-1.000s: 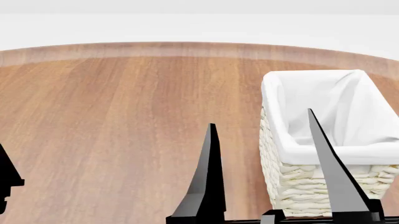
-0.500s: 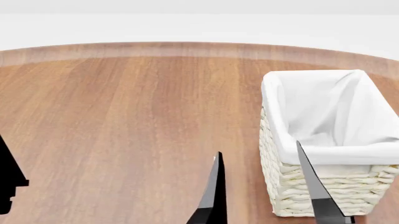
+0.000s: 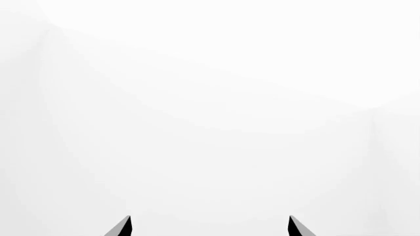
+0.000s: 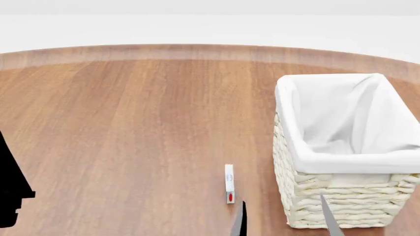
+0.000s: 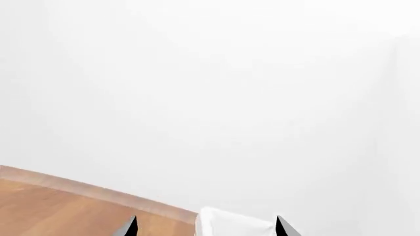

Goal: Pick up the tomato sauce, and put it in the basket.

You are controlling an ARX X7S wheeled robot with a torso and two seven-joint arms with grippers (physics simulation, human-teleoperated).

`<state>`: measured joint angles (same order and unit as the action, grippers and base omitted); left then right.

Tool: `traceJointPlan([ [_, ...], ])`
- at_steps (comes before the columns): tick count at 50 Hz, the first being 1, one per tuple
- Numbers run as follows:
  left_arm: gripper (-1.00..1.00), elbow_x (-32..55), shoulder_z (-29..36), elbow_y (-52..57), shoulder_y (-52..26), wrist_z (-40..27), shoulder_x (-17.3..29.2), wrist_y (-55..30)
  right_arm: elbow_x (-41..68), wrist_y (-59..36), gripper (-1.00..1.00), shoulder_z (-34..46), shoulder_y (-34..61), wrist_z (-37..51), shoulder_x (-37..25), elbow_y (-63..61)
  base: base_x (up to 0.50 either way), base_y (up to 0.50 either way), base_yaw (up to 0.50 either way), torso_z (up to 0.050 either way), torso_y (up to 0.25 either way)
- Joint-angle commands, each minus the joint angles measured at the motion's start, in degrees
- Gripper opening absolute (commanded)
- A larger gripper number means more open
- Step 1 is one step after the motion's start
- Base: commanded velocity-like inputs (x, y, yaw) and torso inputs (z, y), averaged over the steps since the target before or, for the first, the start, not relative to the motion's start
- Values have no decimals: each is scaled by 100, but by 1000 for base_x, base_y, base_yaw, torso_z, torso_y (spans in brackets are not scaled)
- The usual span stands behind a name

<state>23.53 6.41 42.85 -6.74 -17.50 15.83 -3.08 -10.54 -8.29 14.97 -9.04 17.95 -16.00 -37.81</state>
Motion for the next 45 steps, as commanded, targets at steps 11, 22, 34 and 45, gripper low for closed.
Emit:
traceJointPlan([
  [11,100,15,57,-5,-3,-34,62,33,604,454,100,-215,-714,317,3,604,0,0,0,0,0],
  [22,100,11,79,-11,4,-60,86,58,767,605,100,-270,-866,427,-4,921,0,0,0,0,0],
  [34,100,15,96,-8,1,-99,117,60,1289,832,100,-297,-860,343,45,1310,0,0,0,0,0],
  [45,100,46,86,-19,-11,-139,142,70,1999,730,100,-266,-745,42,99,1816,0,0,0,0,0],
])
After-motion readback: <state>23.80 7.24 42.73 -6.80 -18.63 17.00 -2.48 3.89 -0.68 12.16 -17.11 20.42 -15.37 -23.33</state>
